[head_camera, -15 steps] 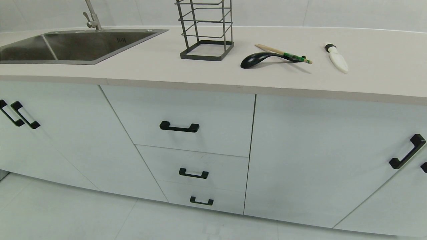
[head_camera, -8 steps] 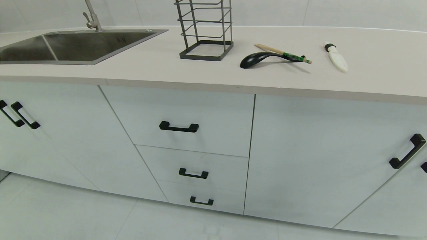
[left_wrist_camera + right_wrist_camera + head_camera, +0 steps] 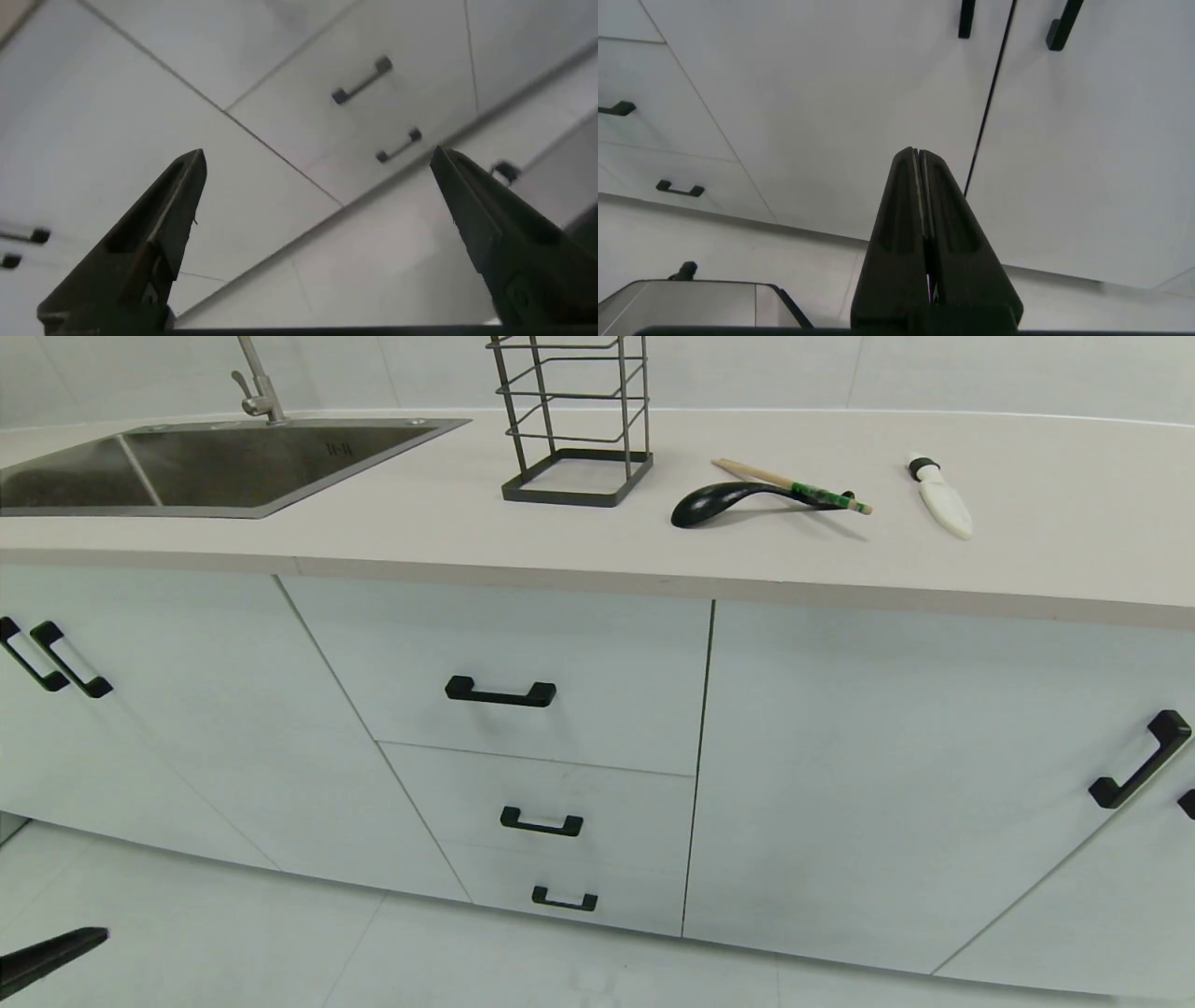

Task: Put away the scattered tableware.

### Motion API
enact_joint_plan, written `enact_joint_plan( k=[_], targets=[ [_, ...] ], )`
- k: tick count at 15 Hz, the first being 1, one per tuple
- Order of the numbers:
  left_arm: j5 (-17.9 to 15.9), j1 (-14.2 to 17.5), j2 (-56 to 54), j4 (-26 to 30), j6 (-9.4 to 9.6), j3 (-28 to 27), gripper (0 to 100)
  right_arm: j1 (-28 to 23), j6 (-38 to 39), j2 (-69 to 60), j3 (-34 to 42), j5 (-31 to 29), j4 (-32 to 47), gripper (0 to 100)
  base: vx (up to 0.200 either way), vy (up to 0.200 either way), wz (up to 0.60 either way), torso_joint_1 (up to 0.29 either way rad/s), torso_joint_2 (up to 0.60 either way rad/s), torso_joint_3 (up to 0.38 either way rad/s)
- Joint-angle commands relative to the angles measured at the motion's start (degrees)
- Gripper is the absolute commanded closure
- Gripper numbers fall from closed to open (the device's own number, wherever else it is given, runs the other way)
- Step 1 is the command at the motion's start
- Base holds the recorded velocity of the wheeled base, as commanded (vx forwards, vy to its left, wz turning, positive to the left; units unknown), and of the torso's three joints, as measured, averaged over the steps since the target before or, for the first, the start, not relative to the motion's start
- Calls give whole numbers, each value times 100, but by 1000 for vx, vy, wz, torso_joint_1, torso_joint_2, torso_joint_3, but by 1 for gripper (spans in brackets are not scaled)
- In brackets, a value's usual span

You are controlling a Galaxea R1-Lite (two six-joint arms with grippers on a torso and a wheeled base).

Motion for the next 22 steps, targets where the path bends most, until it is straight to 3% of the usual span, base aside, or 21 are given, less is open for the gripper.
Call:
enact_joint_plan(
  k=[1, 2, 4, 5, 6, 7, 9, 19, 22],
  targets=[
    [-23, -682, 2197, 17, 1165, -392, 0, 4, -2, 7, 0, -1, -1, 100, 0, 0, 0, 0, 0, 0],
    [276, -1051, 2760, 17, 1403, -647, 0, 4, -2, 7, 0, 8, -1, 100, 0, 0, 0, 0, 0, 0],
    [900, -1798, 3674, -71, 1473, -910, 0, 4, -2, 7, 0, -1, -1, 100, 0, 0, 0, 0, 0, 0],
    [1014, -1947, 3981, -150, 1499, -981, 0, 4, -2, 7, 0, -1, -1, 100, 0, 0, 0, 0, 0, 0],
    [1225, -2158, 4816, -616, 1737, -1016, 0, 4, -2, 7, 0, -1, -1, 100, 0, 0, 0, 0, 0, 0],
    [1366, -2167, 5256, -932, 1807, -1016, 0, 4, -2, 7, 0, -1, -1, 100, 0, 0, 0, 0, 0, 0],
    [1489, -2114, 5739, -1257, 1754, -1104, 0, 4, -2, 7, 0, -1, -1, 100, 0, 0, 0, 0, 0, 0],
    [1594, -2237, 7453, -2136, 1728, -1737, 0, 4, -2, 7, 0, -1, -1, 100, 0, 0, 0, 0, 0, 0],
    [1612, -2273, 7752, -2163, 1754, -1860, 0, 4, -2, 7, 0, -1, -1, 100, 0, 0, 0, 0, 0, 0]
  ],
)
